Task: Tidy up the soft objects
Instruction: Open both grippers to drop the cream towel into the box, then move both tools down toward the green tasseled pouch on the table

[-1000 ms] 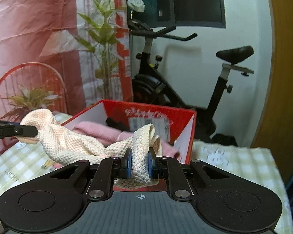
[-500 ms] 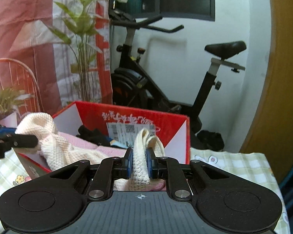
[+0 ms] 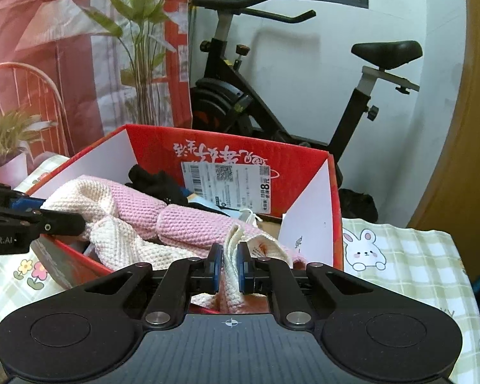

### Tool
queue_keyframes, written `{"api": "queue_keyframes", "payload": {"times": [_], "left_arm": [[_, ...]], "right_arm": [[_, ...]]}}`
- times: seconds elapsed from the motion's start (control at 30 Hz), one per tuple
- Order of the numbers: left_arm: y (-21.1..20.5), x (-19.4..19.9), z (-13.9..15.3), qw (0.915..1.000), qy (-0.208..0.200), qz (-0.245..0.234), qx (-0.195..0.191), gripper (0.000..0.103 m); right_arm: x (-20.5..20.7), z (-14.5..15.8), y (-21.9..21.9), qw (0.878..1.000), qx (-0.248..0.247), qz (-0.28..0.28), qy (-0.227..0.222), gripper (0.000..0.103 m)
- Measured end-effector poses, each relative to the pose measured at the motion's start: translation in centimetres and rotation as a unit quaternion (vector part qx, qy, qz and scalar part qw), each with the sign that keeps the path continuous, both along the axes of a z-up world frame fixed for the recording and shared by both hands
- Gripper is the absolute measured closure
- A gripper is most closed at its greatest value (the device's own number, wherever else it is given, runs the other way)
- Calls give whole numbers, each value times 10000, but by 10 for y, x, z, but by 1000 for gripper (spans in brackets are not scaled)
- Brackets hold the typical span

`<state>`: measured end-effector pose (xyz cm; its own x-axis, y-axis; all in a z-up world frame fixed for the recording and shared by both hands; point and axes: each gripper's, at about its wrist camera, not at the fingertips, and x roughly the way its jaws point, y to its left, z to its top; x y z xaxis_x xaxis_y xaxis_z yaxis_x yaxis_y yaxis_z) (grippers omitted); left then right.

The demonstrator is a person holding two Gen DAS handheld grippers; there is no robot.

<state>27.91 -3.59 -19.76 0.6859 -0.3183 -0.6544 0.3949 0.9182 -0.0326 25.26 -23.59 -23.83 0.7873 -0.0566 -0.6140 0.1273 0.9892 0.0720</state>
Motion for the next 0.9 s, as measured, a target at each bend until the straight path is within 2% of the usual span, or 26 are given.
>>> {"api": "queue_keyframes", "payload": {"times": [0.17,0.23,0.3,0.37,0.67,0.9], "left_arm": [[4,-5,7,9999,-47,56,-149,32],[5,-11,11,9998,-115,40,-161,25],[6,-18,16,9998,-169,45,-134,18],[8,-27,21,9996,-232,65,-112,6],[22,-74,33,9991,-306,170,-232,0],[30,-114,21,9990,-118,81,-426,0]], "right_arm": [[-9,6,1,9999,-27,-47,-98,74],[-15,11,-1,9999,-20,-31,-132,64],[-24,17,-2,9998,-1,26,-206,48],[-32,24,-1,9996,32,86,-285,40],[-80,35,14,9989,99,229,-389,0],[-126,24,30,9987,269,294,-313,1]]}}
